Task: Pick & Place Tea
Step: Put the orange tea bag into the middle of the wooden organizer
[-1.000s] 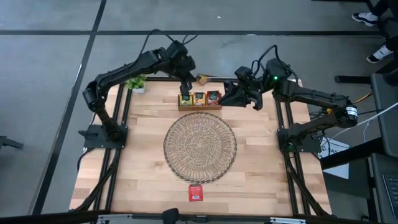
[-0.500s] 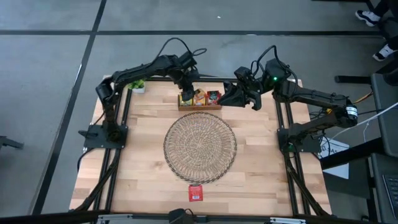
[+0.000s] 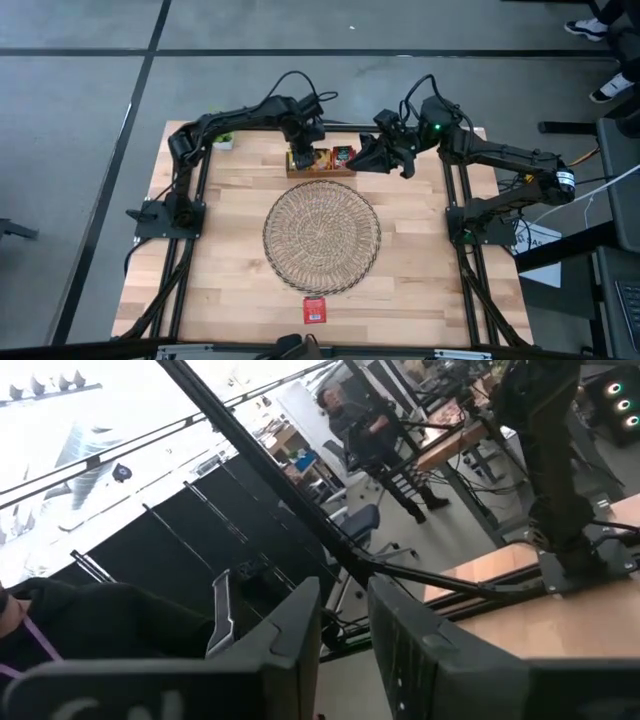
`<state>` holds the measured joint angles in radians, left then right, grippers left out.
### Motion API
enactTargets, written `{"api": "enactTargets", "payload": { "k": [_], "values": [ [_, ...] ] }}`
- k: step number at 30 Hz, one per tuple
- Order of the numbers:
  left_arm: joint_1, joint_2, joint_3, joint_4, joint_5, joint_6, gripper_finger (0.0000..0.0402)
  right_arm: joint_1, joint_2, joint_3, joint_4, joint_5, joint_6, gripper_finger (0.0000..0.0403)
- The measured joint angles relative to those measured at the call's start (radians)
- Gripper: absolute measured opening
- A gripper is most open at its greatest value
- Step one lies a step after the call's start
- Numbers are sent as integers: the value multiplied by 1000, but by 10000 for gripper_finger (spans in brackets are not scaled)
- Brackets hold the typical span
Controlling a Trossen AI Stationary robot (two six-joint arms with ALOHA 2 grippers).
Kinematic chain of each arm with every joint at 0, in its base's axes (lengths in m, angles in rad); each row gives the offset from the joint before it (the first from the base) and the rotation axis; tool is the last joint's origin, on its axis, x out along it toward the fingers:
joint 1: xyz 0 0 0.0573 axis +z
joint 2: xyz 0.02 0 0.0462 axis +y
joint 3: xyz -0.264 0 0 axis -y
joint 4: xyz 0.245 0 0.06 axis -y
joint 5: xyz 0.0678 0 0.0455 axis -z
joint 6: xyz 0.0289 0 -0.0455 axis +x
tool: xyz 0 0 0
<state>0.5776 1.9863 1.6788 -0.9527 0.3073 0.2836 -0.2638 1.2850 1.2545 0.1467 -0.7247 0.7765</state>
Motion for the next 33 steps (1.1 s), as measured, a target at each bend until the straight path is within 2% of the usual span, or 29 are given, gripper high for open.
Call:
{"api": "enactTargets", "payload": {
  "k": [4,9,33],
  "values": [
    [0,13,0,-4,-3,6,2,0,0,0,0,2,0,88],
    [-2,12,0,-8,-55,30,2,0,0,0,0,2,-4,88],
    [15,12,72,-32,-44,81,2,0,0,0,-3,26,-29,88]
  ]
}}
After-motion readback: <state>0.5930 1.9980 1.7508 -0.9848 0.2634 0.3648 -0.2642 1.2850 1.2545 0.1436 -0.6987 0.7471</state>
